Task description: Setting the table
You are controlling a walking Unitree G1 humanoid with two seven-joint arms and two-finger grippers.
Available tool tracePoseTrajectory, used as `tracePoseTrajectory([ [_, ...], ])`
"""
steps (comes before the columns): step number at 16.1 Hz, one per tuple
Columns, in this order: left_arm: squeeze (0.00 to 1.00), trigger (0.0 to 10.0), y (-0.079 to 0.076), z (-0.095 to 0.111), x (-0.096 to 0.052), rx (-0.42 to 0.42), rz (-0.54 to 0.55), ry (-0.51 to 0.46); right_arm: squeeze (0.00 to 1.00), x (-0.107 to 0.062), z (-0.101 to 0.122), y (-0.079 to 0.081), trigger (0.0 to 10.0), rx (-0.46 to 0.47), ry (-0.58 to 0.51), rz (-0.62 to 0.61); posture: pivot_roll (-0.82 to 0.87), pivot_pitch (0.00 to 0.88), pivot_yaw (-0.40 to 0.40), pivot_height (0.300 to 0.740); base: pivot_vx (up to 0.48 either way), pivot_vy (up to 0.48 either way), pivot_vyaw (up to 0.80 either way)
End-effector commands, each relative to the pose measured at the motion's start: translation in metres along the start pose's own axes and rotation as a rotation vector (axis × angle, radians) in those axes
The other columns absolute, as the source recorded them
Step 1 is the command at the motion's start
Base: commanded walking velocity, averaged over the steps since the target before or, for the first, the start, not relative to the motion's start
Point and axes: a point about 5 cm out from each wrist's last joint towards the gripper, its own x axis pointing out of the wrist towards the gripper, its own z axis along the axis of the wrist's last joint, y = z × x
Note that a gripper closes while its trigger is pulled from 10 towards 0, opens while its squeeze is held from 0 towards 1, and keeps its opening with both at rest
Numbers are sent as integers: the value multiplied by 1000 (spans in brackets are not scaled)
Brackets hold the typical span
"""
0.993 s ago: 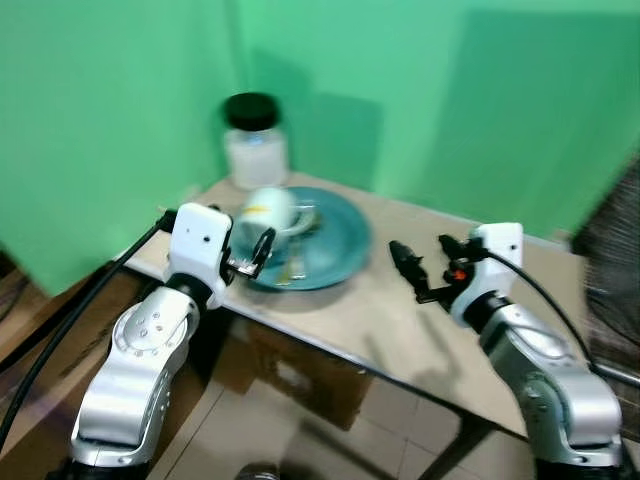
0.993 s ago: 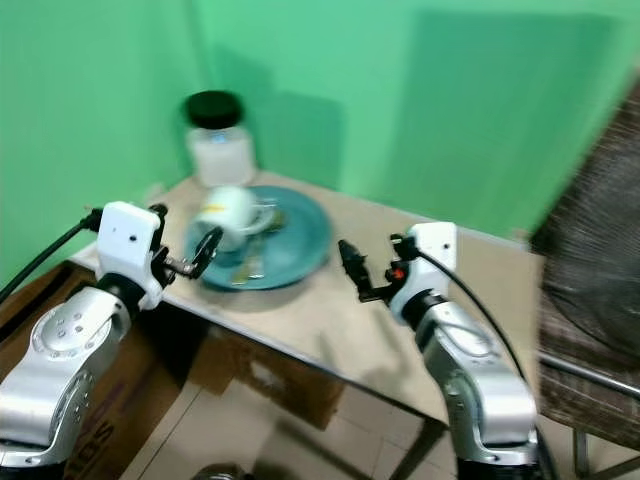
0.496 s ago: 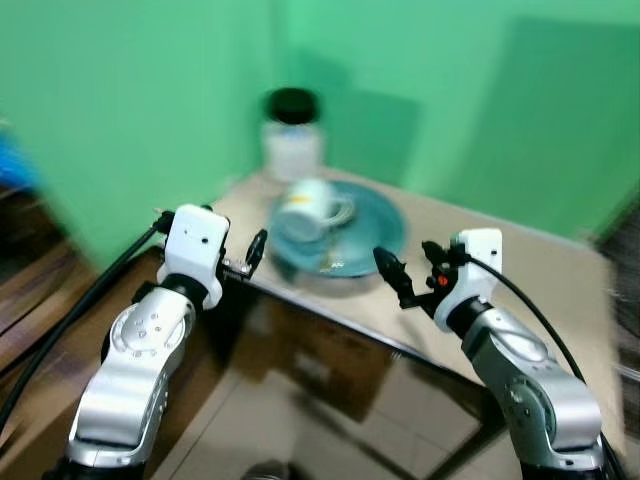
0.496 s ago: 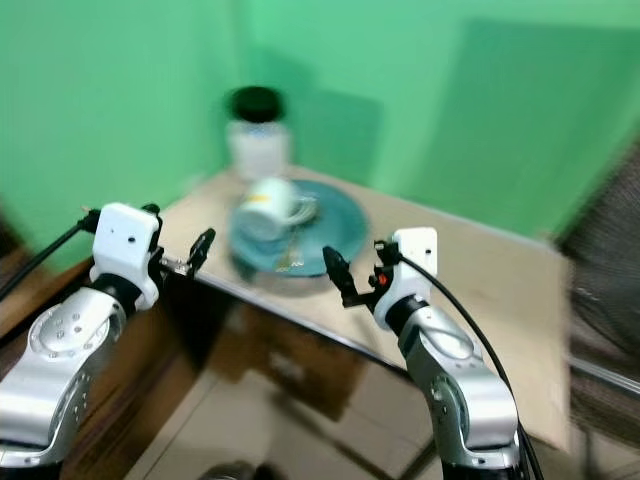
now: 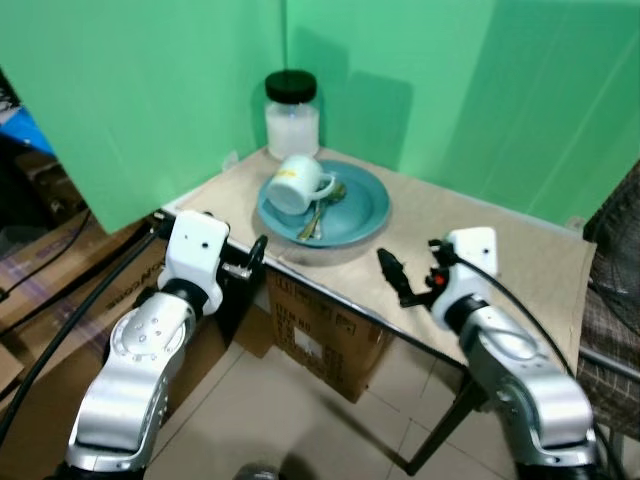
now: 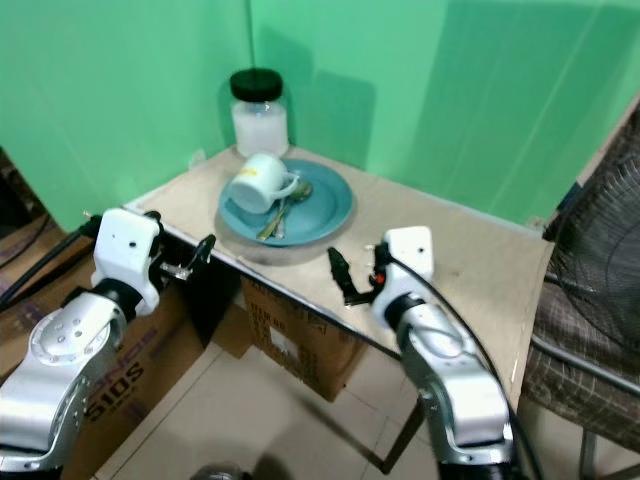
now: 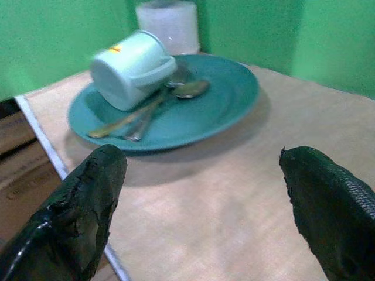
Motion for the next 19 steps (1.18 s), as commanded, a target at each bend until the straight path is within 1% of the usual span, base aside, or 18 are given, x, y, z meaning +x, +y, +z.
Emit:
tracePoseTrajectory([
  [1, 90, 10000, 1, 0, -1, 4, -14, 2, 792, 3, 3, -4, 10000, 4, -9, -35, 129, 0, 3, 740, 0, 0, 0],
  [2, 94, 10000, 2, -1, -1, 1, -18, 3, 125, 4, 4, -4, 10000, 21, -15, -29, 130, 0, 3, 740, 240, 0, 0],
  [3, 90, 10000, 2, -1, -2, 2, -25, 1, 129, 5, 6, -3, 10000, 13, -23, -29, 131, 0, 3, 740, 255, 0, 0],
  [4, 94, 10000, 1, 0, -2, 0, -37, -1, 149, 8, 7, -4, 10000, 4, -15, -53, 133, 0, 5, 740, 289, 0, 800],
  [6, 90, 10000, 0, 0, -2, 0, -56, -4, 137, 11, 9, -3, 10000, 16, -26, -56, 136, 0, 4, 740, 296, 0, 800],
  [7, 90, 10000, -2, 0, -3, 2, -73, -3, 94, 12, 11, -2, 10000, 19, -36, -57, 140, 0, 3, 740, 296, 0, 0],
  [8, 90, 10000, -3, -1, -4, 7, -83, 1, 94, 13, 15, -1, 10000, 20, -46, -56, 139, 0, 3, 740, 296, 0, 0],
  [9, 94, 10000, -3, -2, -5, 9, -91, 5, 0, 15, 18, 3, 10000, 15, -54, -35, 139, 0, 6, 740, 300, 0, 0],
  [13, 86, 10000, 2, 0, -4, 24, -93, 1, 0, 19, 19, 8, 10000, 13, -51, -22, 142, 0, 9, 740, 299, 0, 0],
  [16, 86, 10000, 3, 0, -5, 29, -96, 1, 0, 19, 20, 7, 10000, 30, -45, -15, 142, 0, 11, 740, 299, 0, 0],
  [17, 82, 10000, 3, 0, -5, 33, -101, 0, 0, 18, 21, 8, 10000, 22, -46, 2, 143, 0, 11, 740, 296, 0, 0],
  [19, 82, 10000, 3, 1, -5, 37, -107, -1, 0, 18, 22, 9, 10000, 7, -43, 34, 143, 0, 11, 740, 289, 0, 800],
])
